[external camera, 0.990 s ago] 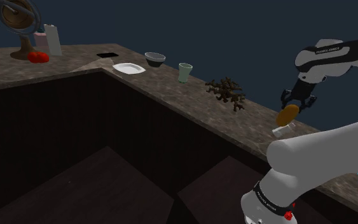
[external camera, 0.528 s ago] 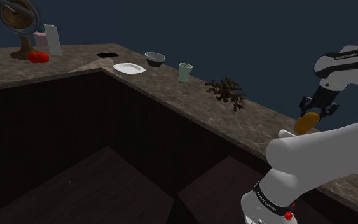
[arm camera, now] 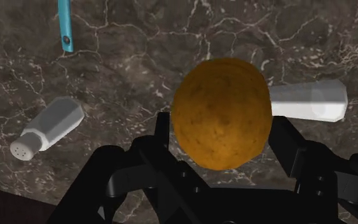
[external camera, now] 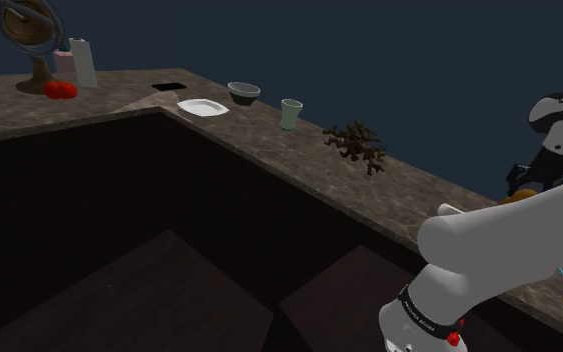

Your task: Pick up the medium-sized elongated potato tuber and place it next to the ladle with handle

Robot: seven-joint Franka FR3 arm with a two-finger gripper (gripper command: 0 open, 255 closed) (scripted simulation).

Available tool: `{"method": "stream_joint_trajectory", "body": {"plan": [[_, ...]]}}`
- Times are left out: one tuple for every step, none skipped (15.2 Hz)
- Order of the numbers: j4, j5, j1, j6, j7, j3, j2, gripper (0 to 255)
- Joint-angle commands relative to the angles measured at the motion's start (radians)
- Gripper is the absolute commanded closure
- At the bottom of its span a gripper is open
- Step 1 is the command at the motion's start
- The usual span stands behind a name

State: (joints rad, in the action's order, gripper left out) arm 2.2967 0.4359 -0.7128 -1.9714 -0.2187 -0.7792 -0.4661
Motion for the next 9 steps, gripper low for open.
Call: {"method": "stream_joint_trajectory", "body": {"plan": [[-0.025,0.004,-0.007,-0.004,-0.057,-0.047,0.014,255],[-0.043,0.001,-0.006,-0.009,-0.086,-0.073,0.029,255],[-0.061,-0.004,-0.003,-0.013,-0.116,-0.101,0.044,255],[-0.080,-0.011,0.001,-0.018,-0.146,-0.130,0.061,255],[-0.100,-0.020,0.007,-0.023,-0.178,-0.161,0.080,255],[-0.122,-0.031,0.015,-0.028,-0.211,-0.193,0.100,255],[-0.144,-0.045,0.024,-0.034,-0.245,-0.228,0.123,255],[-0.167,-0.063,0.036,-0.040,-0.281,-0.265,0.148,255],[-0.191,-0.085,0.050,-0.046,-0.319,-0.305,0.176,255]]}}
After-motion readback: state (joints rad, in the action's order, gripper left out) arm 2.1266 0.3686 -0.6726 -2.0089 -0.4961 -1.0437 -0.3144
